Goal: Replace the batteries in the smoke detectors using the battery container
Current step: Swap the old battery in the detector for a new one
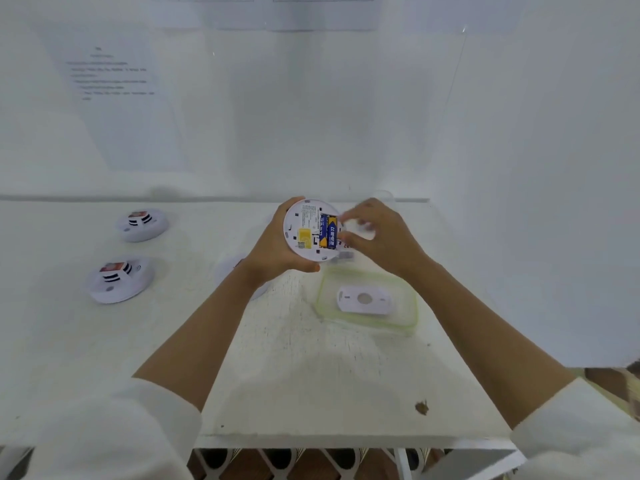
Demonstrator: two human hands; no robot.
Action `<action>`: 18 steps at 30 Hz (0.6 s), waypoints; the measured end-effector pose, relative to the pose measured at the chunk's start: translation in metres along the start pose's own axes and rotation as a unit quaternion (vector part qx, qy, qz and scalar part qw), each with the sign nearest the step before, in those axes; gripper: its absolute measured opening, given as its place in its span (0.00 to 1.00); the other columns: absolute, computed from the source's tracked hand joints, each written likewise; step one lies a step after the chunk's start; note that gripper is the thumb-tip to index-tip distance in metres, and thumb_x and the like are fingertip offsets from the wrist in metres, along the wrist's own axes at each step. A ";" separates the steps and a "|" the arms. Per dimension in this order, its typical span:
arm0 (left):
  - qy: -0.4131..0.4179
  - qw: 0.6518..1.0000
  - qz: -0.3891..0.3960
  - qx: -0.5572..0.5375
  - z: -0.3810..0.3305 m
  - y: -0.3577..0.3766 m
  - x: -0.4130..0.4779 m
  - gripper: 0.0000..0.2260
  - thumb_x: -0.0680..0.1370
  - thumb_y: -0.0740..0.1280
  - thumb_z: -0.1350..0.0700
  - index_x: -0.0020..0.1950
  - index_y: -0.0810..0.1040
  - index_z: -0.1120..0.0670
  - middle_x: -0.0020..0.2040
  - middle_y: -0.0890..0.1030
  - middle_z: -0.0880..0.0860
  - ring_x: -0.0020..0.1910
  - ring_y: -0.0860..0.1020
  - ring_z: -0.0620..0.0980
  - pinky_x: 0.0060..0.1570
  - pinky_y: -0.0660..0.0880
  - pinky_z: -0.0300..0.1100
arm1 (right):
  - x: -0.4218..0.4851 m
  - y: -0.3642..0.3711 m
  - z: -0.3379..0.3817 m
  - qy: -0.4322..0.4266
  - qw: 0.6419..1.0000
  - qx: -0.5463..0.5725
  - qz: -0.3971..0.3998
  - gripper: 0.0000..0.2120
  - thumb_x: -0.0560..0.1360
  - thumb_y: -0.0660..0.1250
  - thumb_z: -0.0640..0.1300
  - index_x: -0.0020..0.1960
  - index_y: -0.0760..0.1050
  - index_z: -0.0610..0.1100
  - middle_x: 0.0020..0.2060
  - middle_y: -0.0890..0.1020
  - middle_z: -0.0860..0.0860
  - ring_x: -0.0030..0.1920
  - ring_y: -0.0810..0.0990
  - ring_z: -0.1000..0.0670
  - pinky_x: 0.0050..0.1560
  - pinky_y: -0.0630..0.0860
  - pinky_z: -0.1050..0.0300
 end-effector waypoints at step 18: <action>0.011 0.999 0.051 0.000 0.018 -0.011 0.078 0.46 0.54 0.76 0.68 0.67 0.61 0.50 0.60 0.72 0.51 0.53 0.76 0.37 0.43 0.77 0.35 | 0.072 0.020 -0.031 -0.021 0.986 -0.145 0.082 0.20 0.73 0.68 0.49 0.64 0.74 0.45 0.67 0.68 0.47 0.62 0.72 0.48 0.61 0.69 0.59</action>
Point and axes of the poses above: each hand's wrist, its own x-axis towards the middle knuckle, its own y-axis out of the palm, z = x × y, the point moved 4 cm from there along x, towards the middle knuckle
